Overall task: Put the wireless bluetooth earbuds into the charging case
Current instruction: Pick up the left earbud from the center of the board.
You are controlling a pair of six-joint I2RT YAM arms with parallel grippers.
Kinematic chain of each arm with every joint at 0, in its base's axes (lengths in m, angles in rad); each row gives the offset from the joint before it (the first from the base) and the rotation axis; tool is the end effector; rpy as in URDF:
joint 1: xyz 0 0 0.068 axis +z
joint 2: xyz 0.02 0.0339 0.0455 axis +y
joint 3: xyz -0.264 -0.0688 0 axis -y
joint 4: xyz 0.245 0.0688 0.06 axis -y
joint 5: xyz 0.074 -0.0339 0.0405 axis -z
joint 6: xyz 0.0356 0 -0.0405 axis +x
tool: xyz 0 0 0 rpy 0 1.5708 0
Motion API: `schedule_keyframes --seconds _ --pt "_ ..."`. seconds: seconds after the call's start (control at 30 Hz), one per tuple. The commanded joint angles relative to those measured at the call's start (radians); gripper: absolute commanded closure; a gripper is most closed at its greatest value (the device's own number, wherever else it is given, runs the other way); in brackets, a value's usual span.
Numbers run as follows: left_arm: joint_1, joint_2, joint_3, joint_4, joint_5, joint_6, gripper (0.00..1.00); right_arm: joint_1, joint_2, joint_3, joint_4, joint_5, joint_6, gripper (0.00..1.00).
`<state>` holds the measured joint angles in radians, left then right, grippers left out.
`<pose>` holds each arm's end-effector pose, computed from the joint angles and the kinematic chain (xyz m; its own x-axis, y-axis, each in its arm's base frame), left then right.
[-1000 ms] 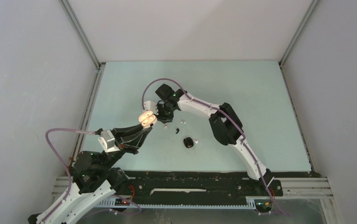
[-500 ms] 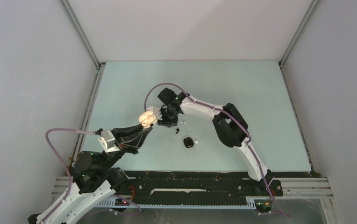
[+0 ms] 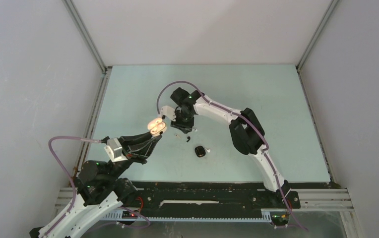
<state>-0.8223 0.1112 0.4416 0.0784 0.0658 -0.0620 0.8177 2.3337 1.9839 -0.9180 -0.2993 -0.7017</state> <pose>0.0462 -0.0532 0.3226 0.2222 -0.3300 -0.9175 0.7875 0.6156 -0.0308 0.3243 0.3613 0.1736 -0.0097 -0.9122 -0.4095 -0.9998 0.0006 0.0223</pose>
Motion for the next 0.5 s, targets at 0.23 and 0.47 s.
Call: schedule_keyframes --seconds 0.23,0.47 --pt "0.004 0.038 0.032 0.044 0.025 -0.004 1.0 0.061 0.117 0.327 -0.108 0.043 0.522 0.48" --pt "0.003 0.028 0.032 0.041 0.017 -0.001 1.0 0.058 0.164 0.384 -0.077 0.122 0.638 0.63"
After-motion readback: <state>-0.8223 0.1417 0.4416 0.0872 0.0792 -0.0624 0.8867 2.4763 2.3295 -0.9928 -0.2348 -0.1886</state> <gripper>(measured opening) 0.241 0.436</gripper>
